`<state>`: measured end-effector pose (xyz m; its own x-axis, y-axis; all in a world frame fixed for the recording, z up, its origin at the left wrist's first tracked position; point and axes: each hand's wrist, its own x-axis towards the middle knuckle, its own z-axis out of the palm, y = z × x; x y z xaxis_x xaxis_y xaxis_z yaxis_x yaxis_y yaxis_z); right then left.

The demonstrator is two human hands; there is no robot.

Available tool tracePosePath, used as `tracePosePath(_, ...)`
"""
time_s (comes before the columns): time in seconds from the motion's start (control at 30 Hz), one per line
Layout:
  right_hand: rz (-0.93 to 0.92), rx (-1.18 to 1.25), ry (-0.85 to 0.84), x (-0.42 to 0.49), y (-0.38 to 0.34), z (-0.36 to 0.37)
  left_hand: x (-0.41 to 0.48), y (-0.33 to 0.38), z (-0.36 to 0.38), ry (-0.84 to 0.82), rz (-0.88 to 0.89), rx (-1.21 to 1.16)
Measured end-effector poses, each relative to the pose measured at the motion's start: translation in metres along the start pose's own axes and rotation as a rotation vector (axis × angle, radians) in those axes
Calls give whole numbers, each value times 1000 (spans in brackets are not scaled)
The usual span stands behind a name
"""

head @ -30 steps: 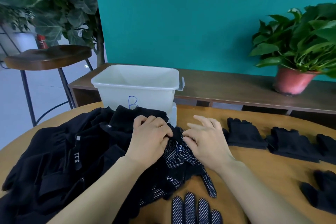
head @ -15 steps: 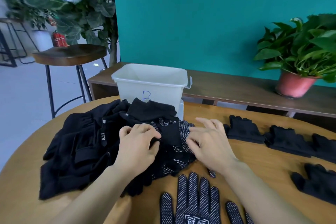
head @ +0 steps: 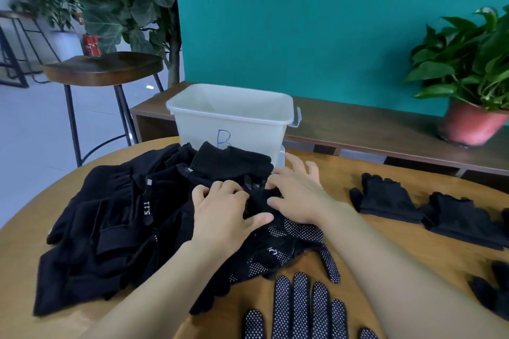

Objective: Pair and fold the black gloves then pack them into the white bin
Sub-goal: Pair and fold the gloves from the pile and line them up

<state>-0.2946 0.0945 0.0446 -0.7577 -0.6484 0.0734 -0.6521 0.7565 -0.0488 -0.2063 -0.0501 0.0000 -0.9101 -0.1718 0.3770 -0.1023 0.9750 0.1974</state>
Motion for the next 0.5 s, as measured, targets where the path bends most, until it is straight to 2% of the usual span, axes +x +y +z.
tracePosePath(0.17,83,189,292,-14,7,-31,1,11,-26,-48,-52,-23)
tracePosePath(0.27,158,398,423,-34,4,-72,7,23,-55,-47,-125,-350)
tracePosePath(0.4,225,569,414,-70,-3,-115,4,46,-99,-123,-166,-879)
tracePosePath(0.5,236,701,414,-103,-6,-137,-8,64,-134,-138,-147,-947)
